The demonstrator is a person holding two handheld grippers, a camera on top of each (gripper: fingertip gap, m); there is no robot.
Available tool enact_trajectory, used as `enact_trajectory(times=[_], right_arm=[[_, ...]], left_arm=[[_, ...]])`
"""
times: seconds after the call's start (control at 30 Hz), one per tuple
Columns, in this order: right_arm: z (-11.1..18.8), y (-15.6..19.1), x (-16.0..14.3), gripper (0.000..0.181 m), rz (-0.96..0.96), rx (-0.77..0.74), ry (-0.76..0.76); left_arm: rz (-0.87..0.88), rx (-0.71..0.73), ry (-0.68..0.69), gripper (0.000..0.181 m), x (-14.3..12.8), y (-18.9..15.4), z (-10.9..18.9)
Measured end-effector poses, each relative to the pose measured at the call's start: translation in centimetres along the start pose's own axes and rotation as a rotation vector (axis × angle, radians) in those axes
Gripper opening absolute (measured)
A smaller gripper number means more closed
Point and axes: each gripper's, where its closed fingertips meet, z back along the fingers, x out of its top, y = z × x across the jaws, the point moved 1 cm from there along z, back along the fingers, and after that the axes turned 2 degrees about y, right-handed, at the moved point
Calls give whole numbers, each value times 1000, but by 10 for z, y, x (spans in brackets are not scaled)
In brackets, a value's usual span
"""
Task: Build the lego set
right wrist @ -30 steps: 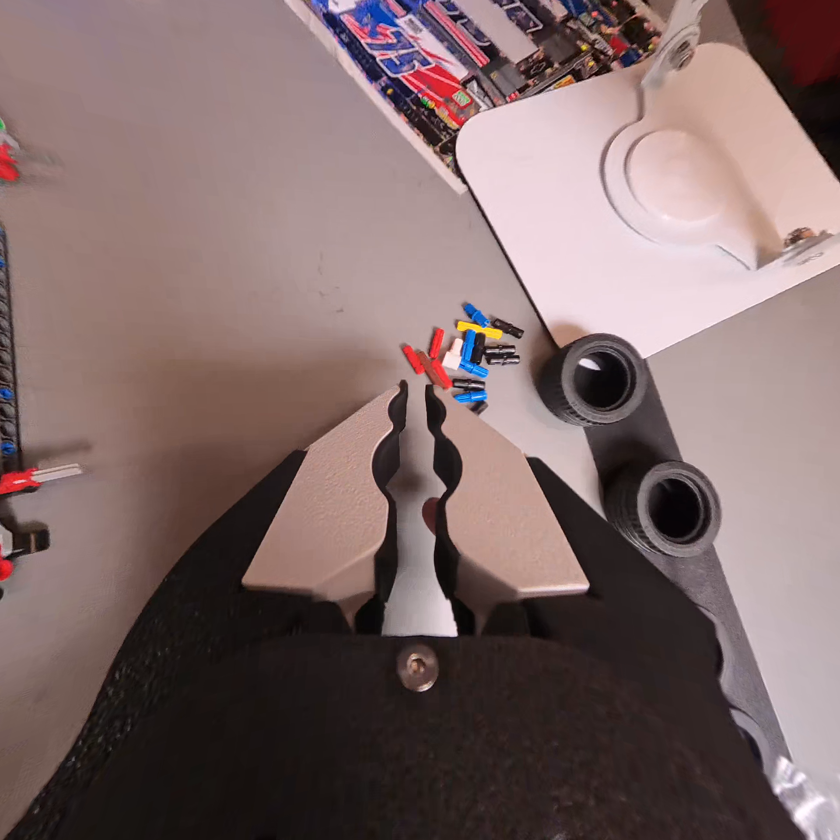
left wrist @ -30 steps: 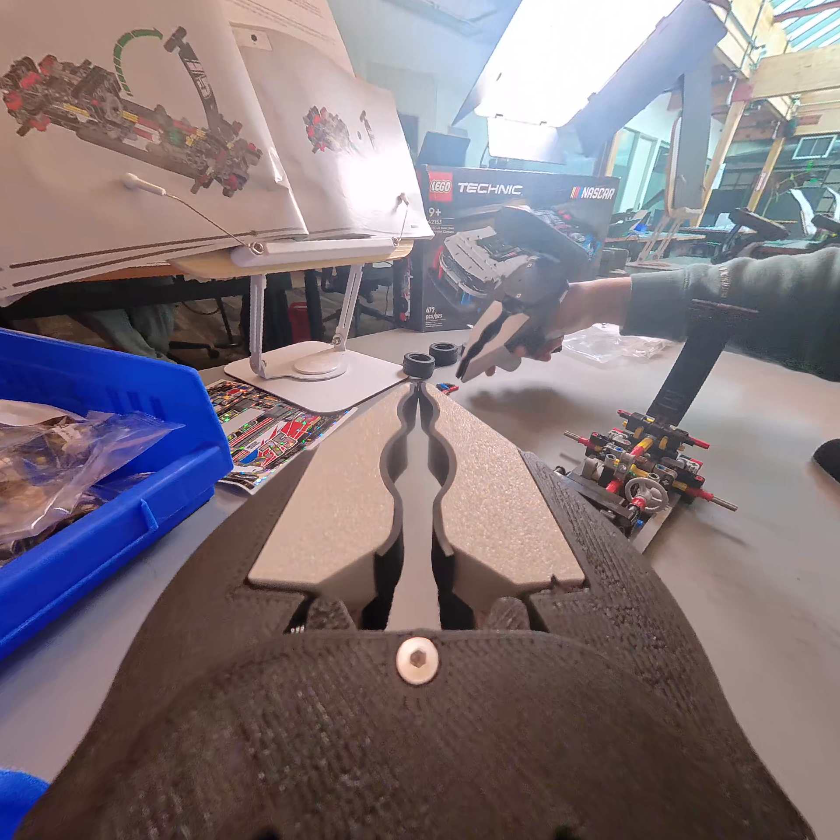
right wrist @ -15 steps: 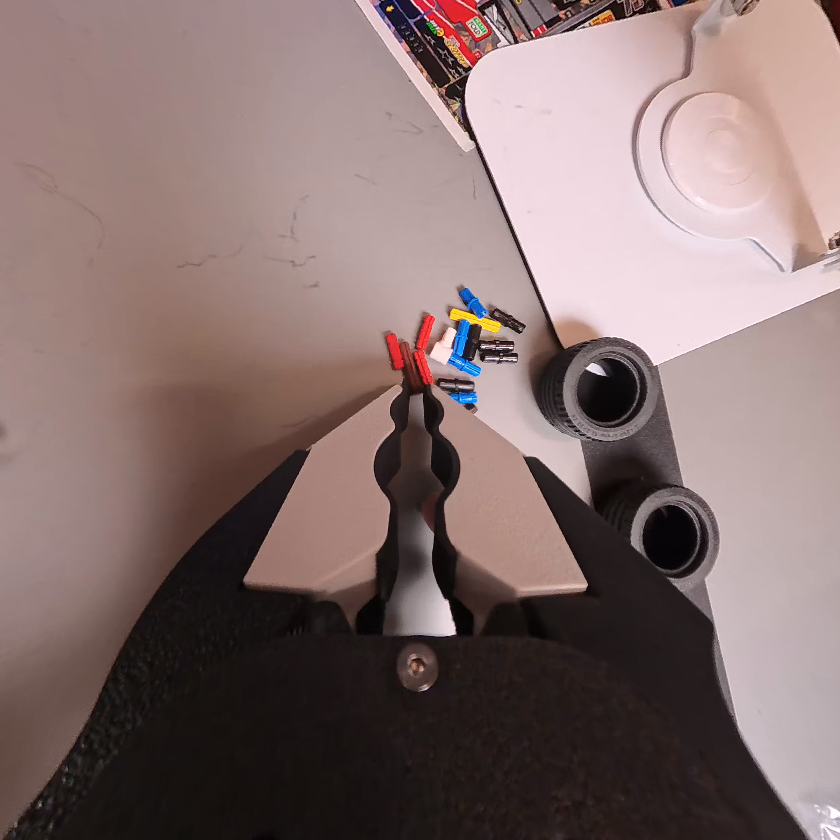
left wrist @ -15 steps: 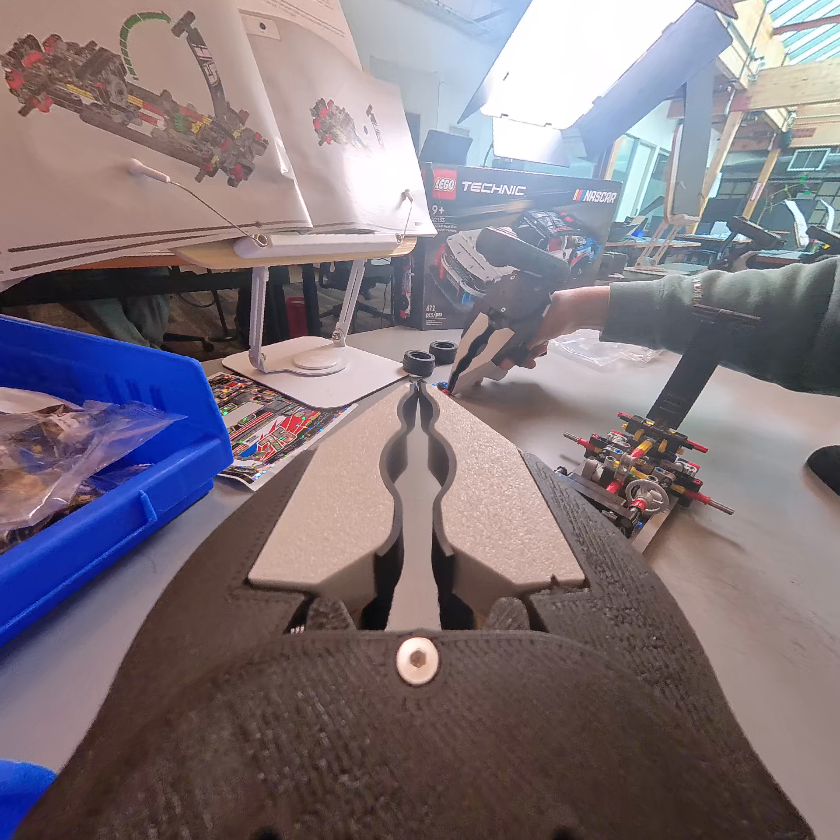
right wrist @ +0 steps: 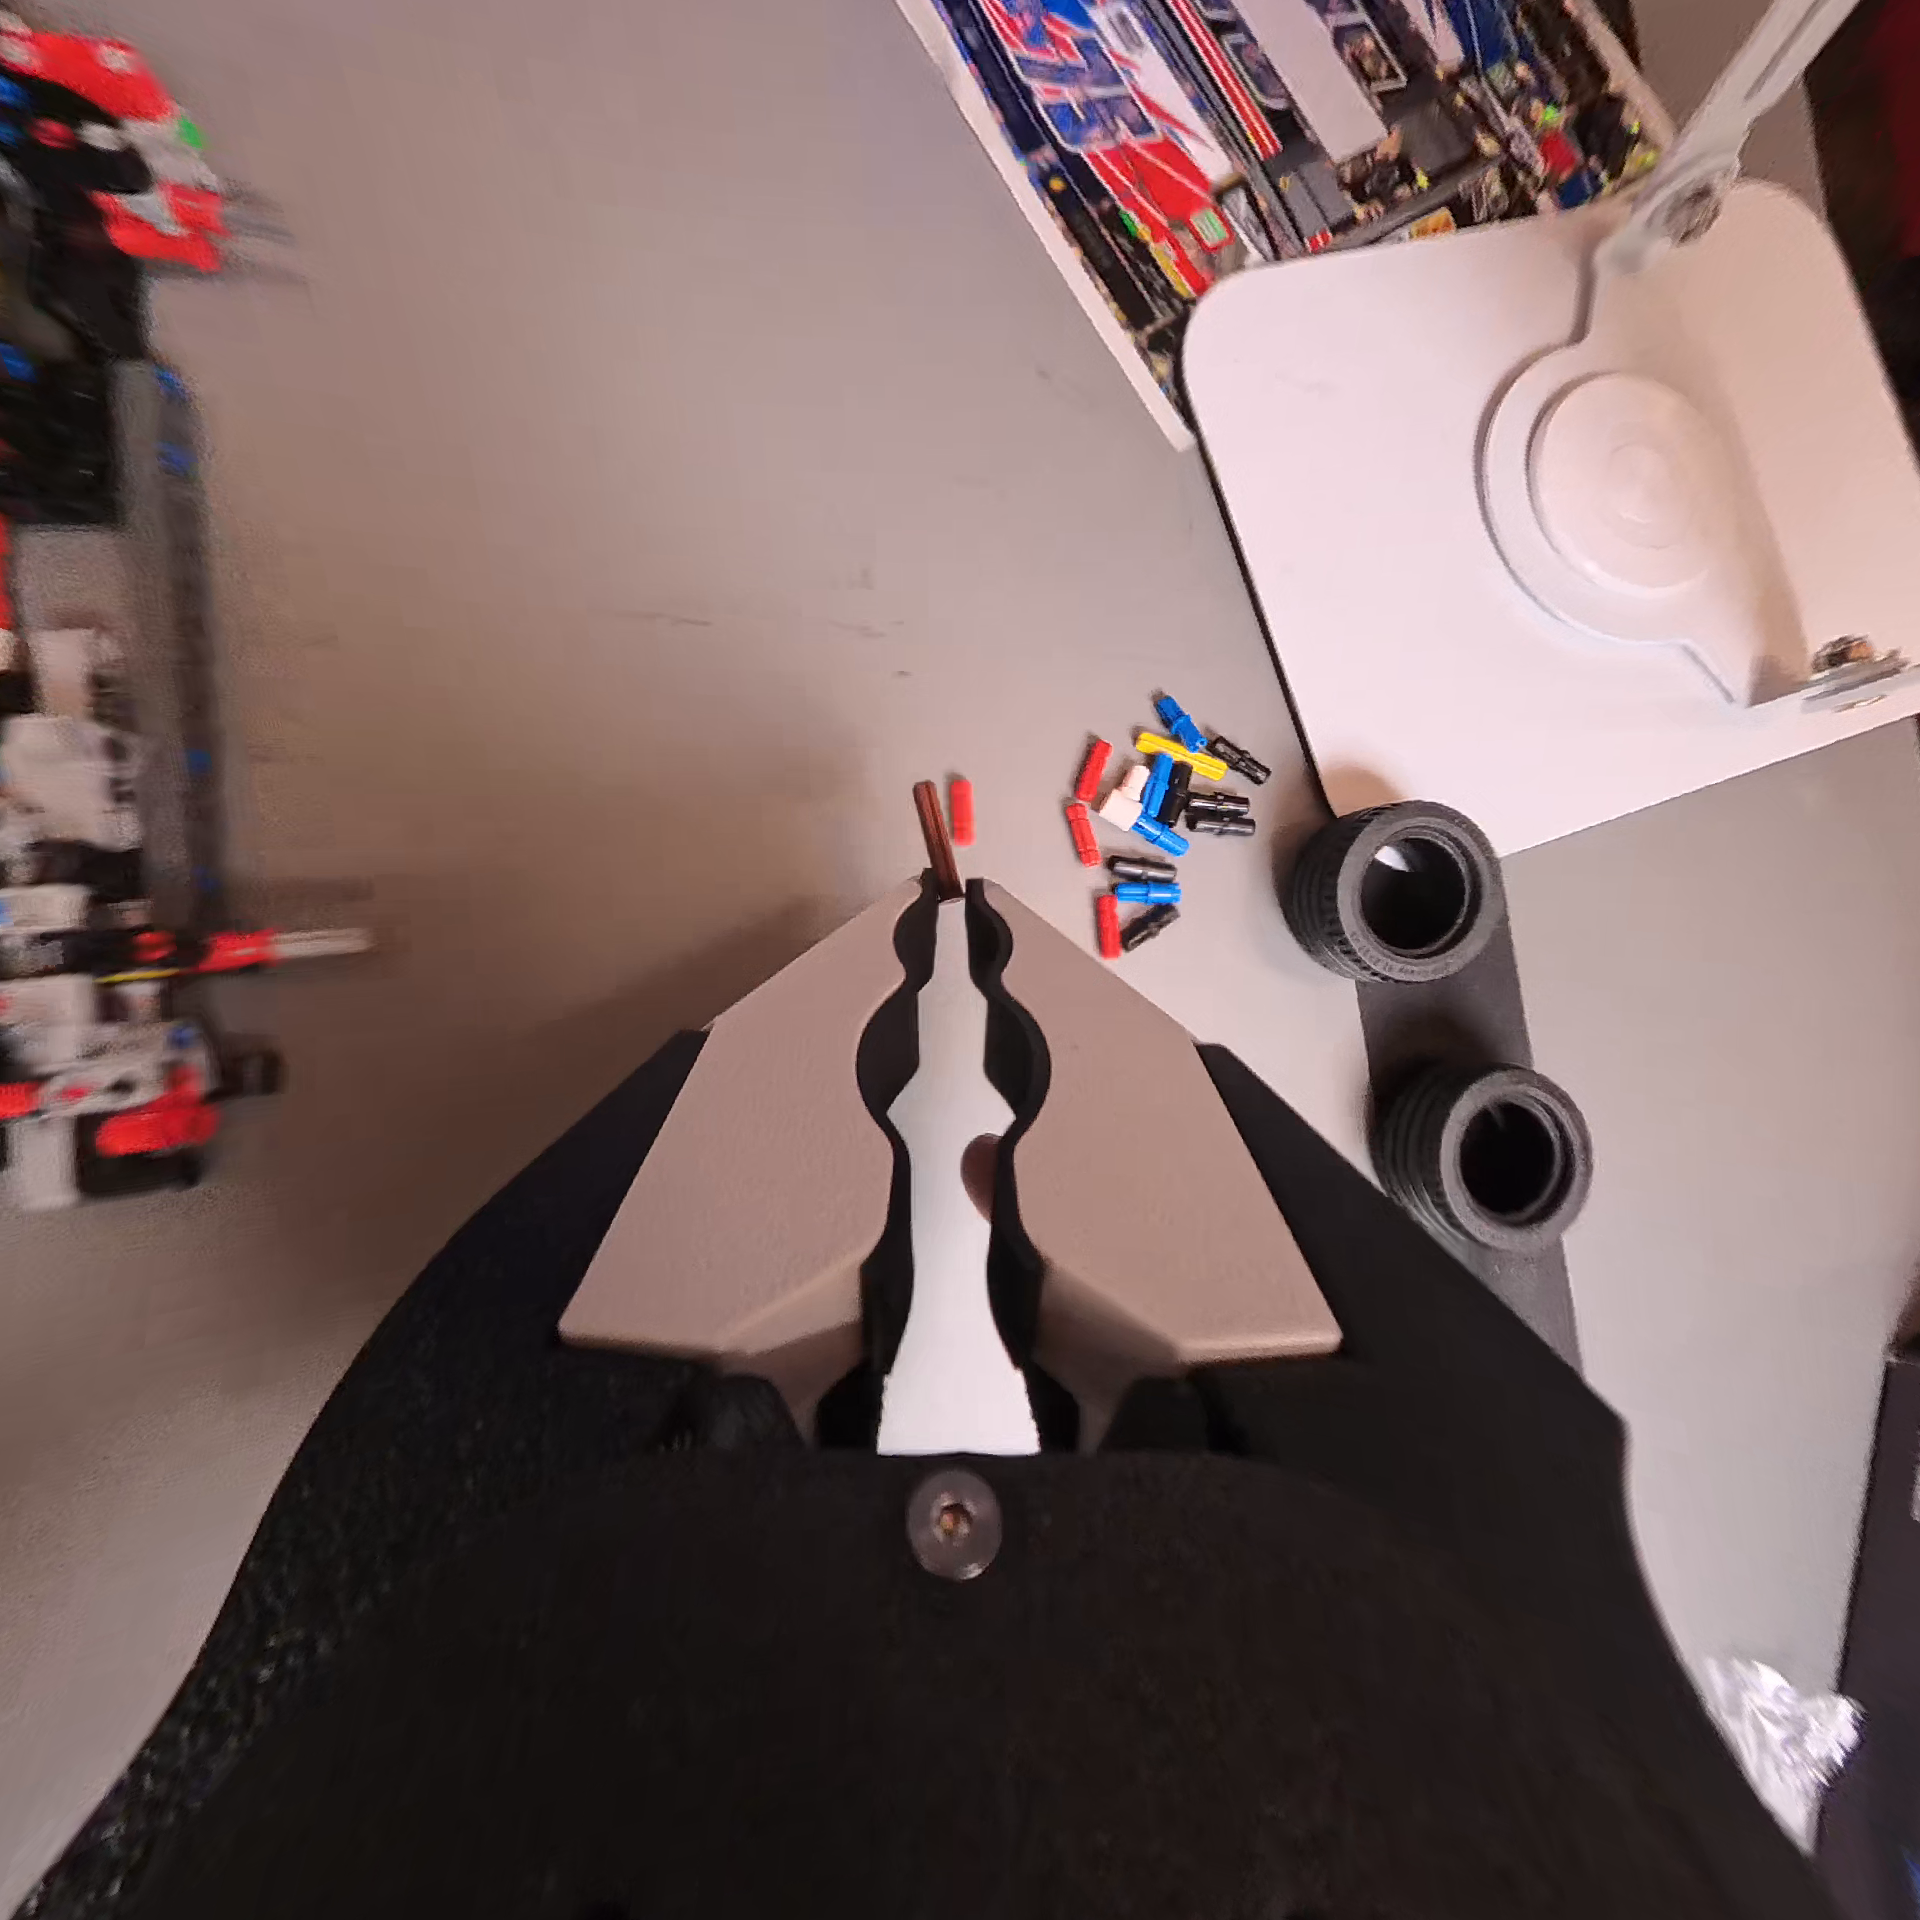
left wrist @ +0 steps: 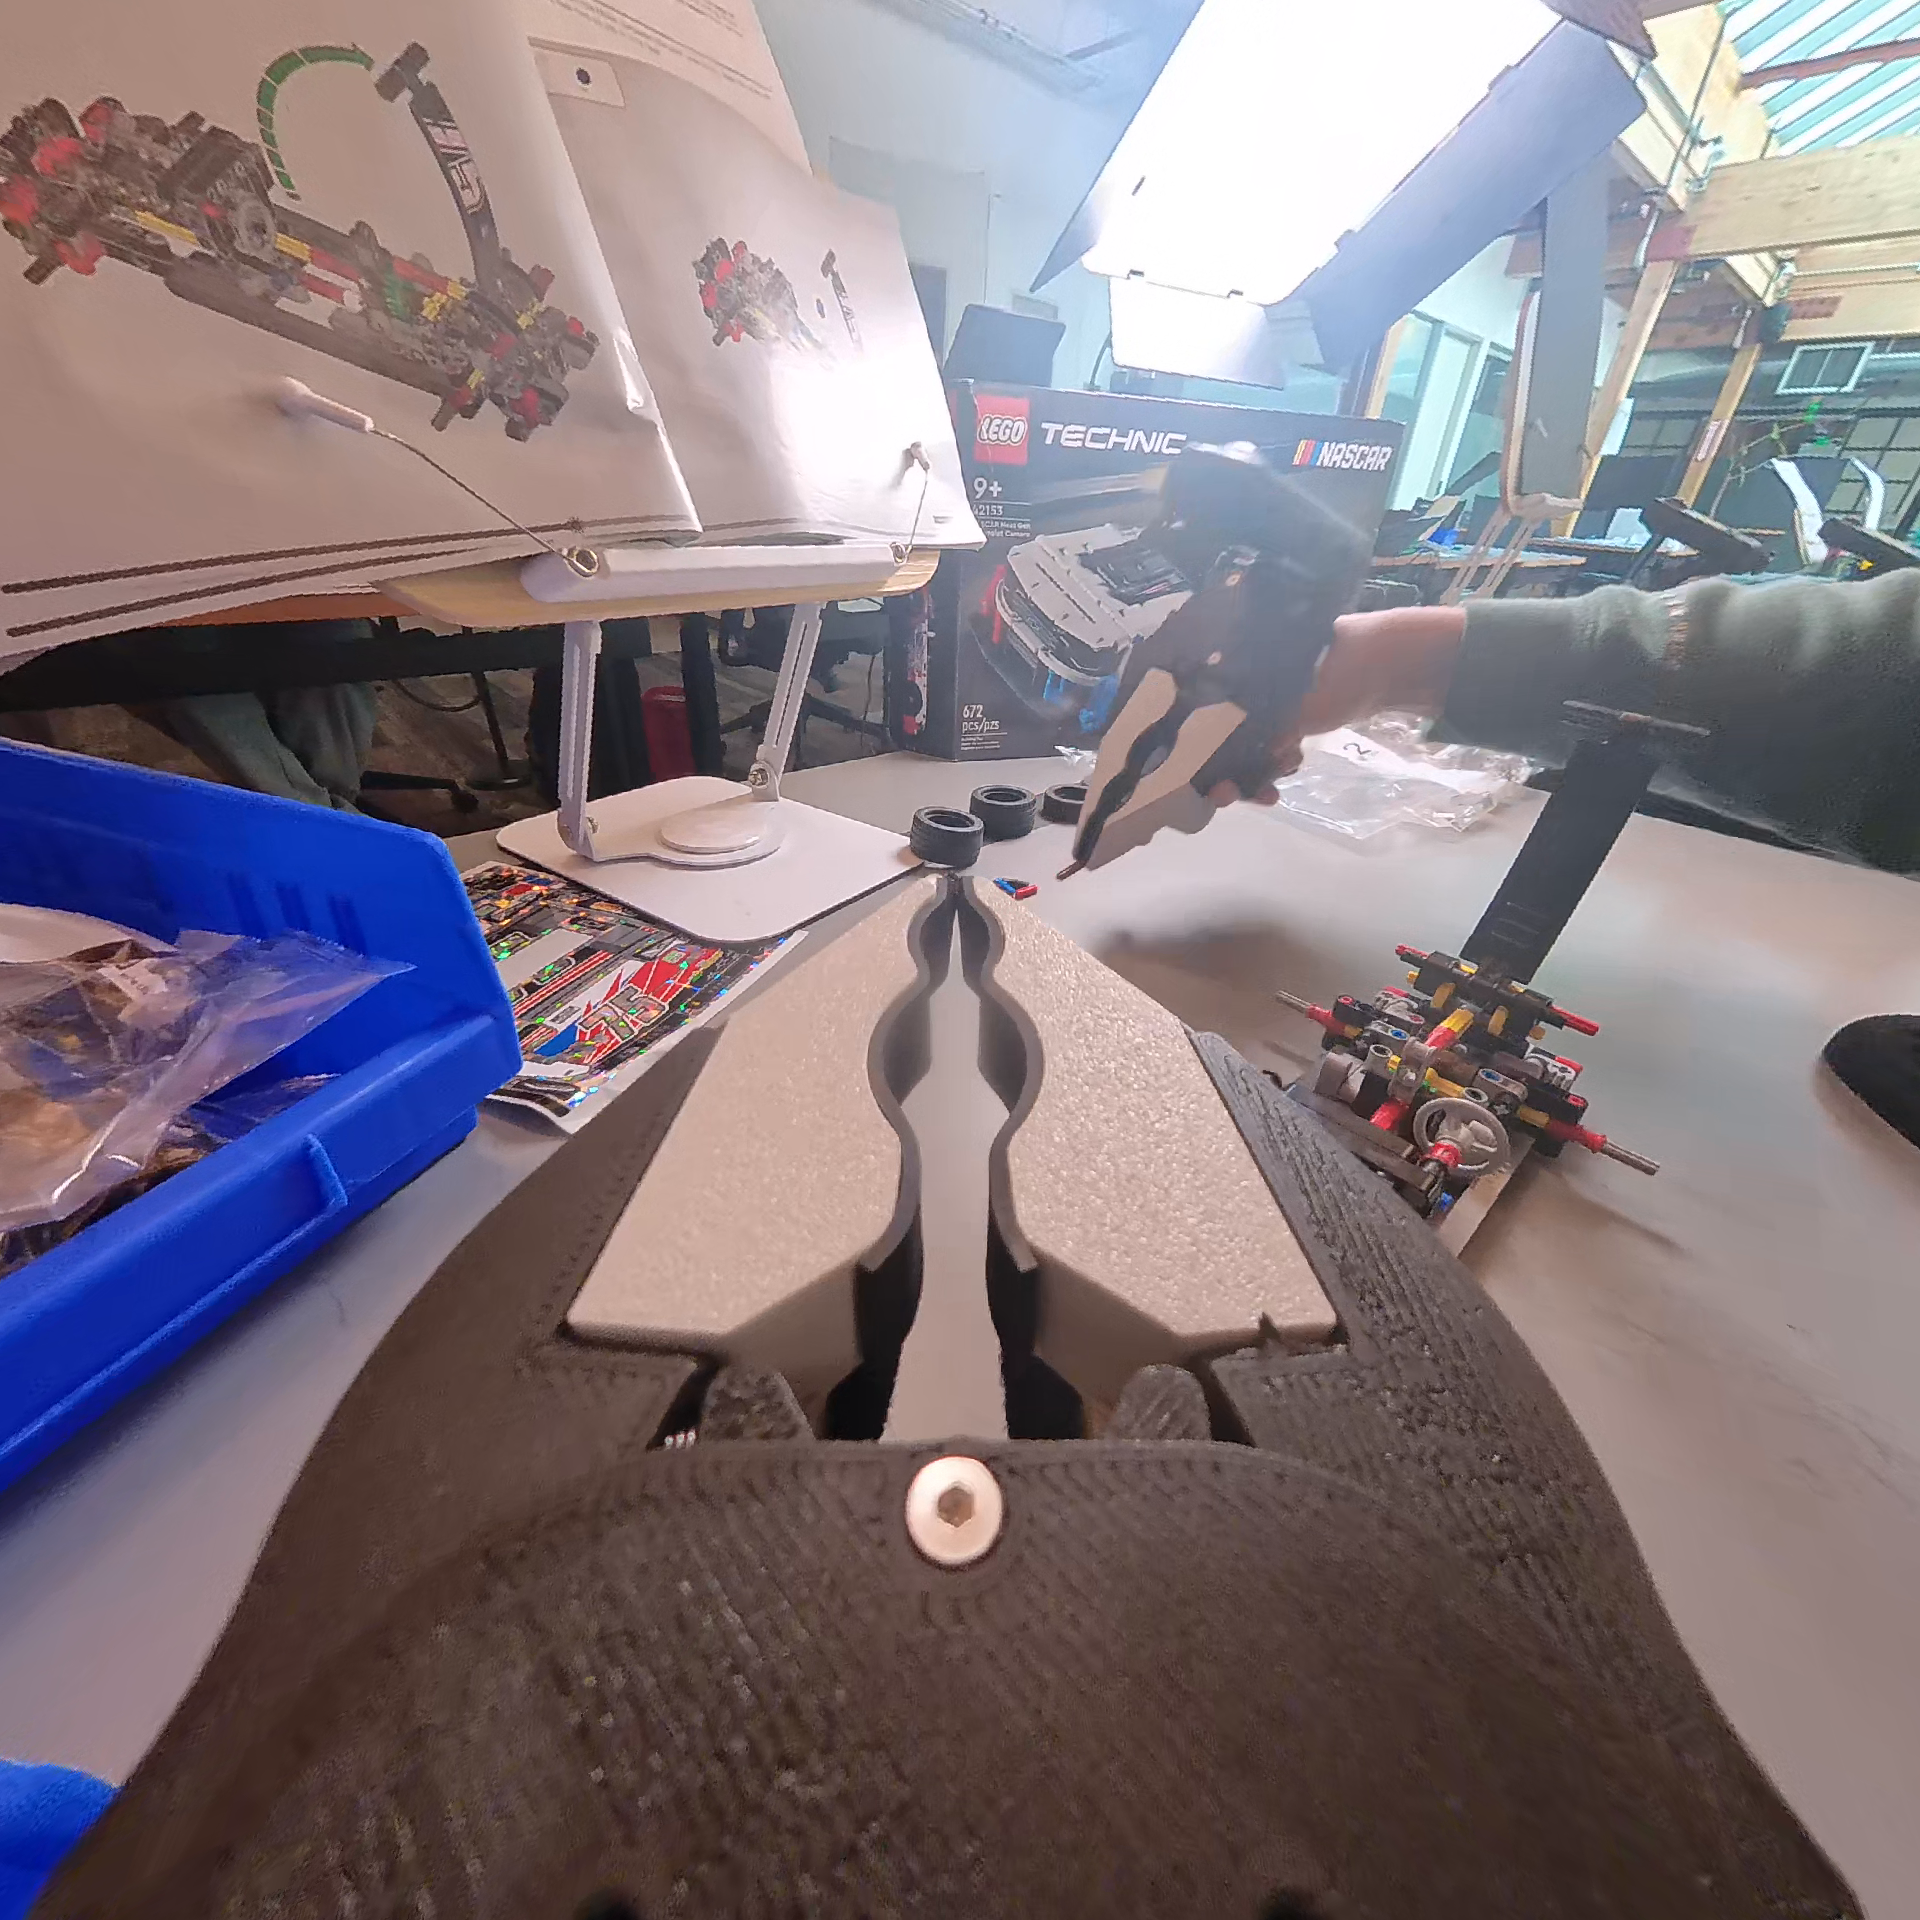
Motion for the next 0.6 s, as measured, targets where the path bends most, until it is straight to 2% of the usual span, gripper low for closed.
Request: enact_trajectory(times=[0.1,0.2,0.4,0.6], right_arm=[[27,22,-1,3,43,26,56],[38,53,-11,3,27,110,116],[14,93,-33,3,-11,142,116],[1,103,-34,4,-7,122,114]], left_arm=[[-4,-16,2,0,0,-4,-1],[-14,-31,5,0,1,-9,-2],[-52,-30,18,0,0,-12,-2],[-86,-30,86,0,-14,-14,-7]])
